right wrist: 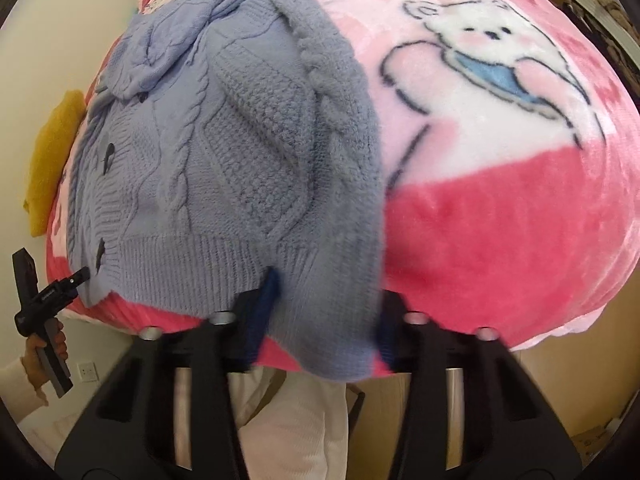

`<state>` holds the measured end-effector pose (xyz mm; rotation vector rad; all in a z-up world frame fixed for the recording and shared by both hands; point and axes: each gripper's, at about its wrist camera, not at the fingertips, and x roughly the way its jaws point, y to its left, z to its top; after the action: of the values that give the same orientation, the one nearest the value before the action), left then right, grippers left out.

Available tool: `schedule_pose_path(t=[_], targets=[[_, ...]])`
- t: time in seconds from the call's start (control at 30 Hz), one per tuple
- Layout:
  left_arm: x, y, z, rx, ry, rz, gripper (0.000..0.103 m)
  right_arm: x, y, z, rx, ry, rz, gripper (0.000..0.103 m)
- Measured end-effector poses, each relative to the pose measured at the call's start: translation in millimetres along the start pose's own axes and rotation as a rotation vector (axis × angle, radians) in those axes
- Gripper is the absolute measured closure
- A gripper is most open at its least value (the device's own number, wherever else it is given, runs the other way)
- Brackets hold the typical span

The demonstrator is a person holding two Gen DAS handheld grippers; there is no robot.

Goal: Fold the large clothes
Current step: 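Grasp the ribbed hem with both grippers and lift it, then fold the hem over the cardigan bundle with both grippers and release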

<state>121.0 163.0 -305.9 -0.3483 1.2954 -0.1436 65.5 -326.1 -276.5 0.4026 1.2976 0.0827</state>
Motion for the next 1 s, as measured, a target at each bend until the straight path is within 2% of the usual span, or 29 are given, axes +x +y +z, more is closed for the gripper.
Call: schedule_pose_path(t=[0.03, 0.1, 0.17, 0.27, 0.37, 0.47, 0.53, 0.67, 0.8, 0.87, 1.0], targets=[[0.1, -1.8, 1.0, -0.004, 0.004, -0.005, 0.046, -1.1, 3.9, 0.4, -0.016, 0.01, 0.01, 0.089], [-2.1, -8.2, 2.9, 0.007, 0.007, -0.022, 0.067, -3.2, 14.3, 1.2, -0.047, 0.017, -0.016, 0.091], [-3.6, -15.4, 4.7, 0.028, 0.008, -0.041, 0.075, -6.4, 21.0, 3.1, -0.053, 0.029, -0.017, 0.092], [-13.3, -22.2, 13.2, 0.039, 0.017, -0.091, 0.079, -28.5, 34.6, 13.5, -0.06, 0.0, 0.027, 0.092], [-44.8, -31.7, 30.0, 0.087, -0.021, -0.136, 0.08, -57.2, 56.2, 29.7, -0.11, -0.029, 0.077, 0.092], [-86.9, -42.5, 54.3, 0.116, -0.084, -0.151, 0.08, -99.9, 88.5, 62.0, -0.205, -0.082, 0.098, 0.092], [-111.0, -53.6, 77.4, 0.172, -0.101, -0.098, 0.08, -120.0, 107.5, 81.8, -0.274, -0.112, 0.072, 0.092], [-146.9, -68.1, 134.2, 0.211, -0.161, -0.101, 0.081, -155.8, 144.5, 142.0, -0.383, -0.191, 0.064, 0.092], [-158.4, -88.3, 203.4, 0.278, -0.226, -0.069, 0.082, -168.4, 174.2, 204.6, -0.438, -0.273, 0.031, 0.092], [-155.7, -93.8, 240.3, 0.274, -0.245, -0.075, 0.082, -170.6, 186.0, 241.7, -0.446, -0.309, 0.015, 0.093], [-145.7, -81.8, 317.0, 0.19, -0.266, -0.061, 0.082, -156.0, 199.2, 304.5, -0.427, -0.333, -0.045, 0.093]])
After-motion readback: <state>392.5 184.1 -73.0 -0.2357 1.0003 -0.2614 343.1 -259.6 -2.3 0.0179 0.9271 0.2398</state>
